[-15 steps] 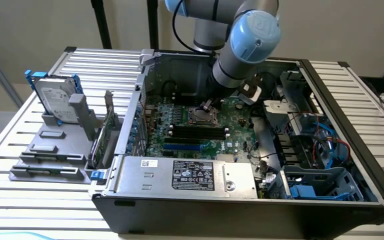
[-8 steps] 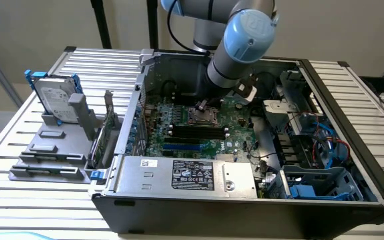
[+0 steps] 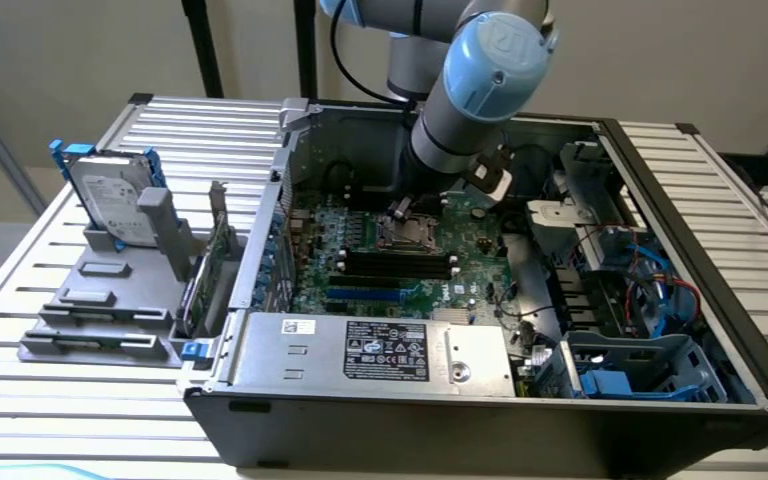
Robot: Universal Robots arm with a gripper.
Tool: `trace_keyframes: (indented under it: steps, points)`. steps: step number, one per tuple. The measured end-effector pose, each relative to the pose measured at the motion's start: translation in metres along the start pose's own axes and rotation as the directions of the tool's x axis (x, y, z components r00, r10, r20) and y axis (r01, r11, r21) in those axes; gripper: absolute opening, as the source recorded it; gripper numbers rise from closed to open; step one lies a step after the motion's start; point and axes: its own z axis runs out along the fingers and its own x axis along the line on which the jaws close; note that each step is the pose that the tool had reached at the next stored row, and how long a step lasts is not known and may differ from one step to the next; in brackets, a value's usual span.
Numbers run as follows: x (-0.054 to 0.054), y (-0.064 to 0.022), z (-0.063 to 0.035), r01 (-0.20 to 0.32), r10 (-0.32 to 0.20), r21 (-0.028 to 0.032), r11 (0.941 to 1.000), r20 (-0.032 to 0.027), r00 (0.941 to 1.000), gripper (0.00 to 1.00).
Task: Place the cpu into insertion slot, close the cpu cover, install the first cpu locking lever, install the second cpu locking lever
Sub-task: 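Install the second cpu locking lever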
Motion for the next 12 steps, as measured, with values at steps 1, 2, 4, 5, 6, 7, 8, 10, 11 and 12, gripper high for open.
trace_keyframes:
  steps: [1, 2, 4, 5, 6, 7, 8, 10, 11, 12]
  points:
    - [0.0000, 0.0000, 0.0000, 0.000, 0.000, 0.0000, 1.0000, 0.0000, 1.0000, 0.11]
    - [0.0000, 0.0000, 0.0000, 0.000, 0.000, 0.0000, 1.0000, 0.0000, 1.0000, 0.11]
    - [0.0000, 0.0000, 0.0000, 0.000, 0.000, 0.0000, 1.0000, 0.0000, 1.0000, 0.11]
    - [0.0000, 0.0000, 0.0000, 0.000, 0.000, 0.0000, 1.0000, 0.0000, 1.0000, 0.11]
    - [0.0000, 0.0000, 0.0000, 0.000, 0.000, 0.0000, 1.0000, 0.0000, 1.0000, 0.11]
    - [0.0000, 0.0000, 0.0000, 0.000, 0.000, 0.0000, 1.0000, 0.0000, 1.0000, 0.11]
    - [0.0000, 0.0000, 0.0000, 0.000, 0.000, 0.0001, 1.0000, 0.0000, 1.0000, 0.11]
    - [-0.0002, 0.0000, -0.0001, 0.000, 0.000, 0.0000, 1.0000, 0.0000, 1.0000, 0.11]
    - [-0.0005, 0.0002, -0.0004, 0.000, 0.000, 0.0001, 1.0000, 0.0003, 1.0000, 0.11]
    - [-0.0013, 0.0006, -0.0015, 0.000, 0.000, 0.0006, 1.0000, 0.0005, 1.0000, 0.11]
